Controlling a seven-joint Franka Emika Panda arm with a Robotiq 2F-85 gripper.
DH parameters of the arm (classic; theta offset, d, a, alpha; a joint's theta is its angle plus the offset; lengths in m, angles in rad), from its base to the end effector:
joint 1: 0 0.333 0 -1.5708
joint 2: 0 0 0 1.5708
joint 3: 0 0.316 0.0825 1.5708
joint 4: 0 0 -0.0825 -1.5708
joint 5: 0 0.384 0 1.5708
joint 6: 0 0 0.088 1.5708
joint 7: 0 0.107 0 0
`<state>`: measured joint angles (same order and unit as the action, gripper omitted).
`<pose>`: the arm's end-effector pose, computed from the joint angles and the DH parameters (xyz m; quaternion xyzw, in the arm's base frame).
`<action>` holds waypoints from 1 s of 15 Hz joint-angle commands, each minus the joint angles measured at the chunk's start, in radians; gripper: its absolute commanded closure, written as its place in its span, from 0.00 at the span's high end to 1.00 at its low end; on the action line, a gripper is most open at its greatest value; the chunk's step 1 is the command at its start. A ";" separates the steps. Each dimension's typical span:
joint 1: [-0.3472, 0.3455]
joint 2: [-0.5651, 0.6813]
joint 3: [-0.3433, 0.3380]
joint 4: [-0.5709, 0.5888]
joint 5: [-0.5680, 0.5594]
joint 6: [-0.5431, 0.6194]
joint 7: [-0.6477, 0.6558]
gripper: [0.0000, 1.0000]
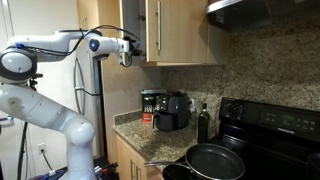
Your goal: Open the top left cupboard door
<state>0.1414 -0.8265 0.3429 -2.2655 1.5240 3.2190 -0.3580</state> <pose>0.2791 0.1217 0.7595 -0.6340 0.1939 -0.6065 0.4388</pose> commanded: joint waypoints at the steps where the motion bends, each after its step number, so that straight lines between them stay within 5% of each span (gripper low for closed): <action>1: 0.027 0.021 -0.005 -0.046 -0.047 -0.132 0.034 1.00; 9: 0.061 0.002 -0.035 -0.050 -0.155 -0.438 0.087 1.00; 15: 0.156 -0.093 -0.025 -0.156 -0.141 -0.620 0.059 1.00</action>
<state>0.2377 -0.8629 0.2989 -2.3434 1.3817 2.6535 -0.2784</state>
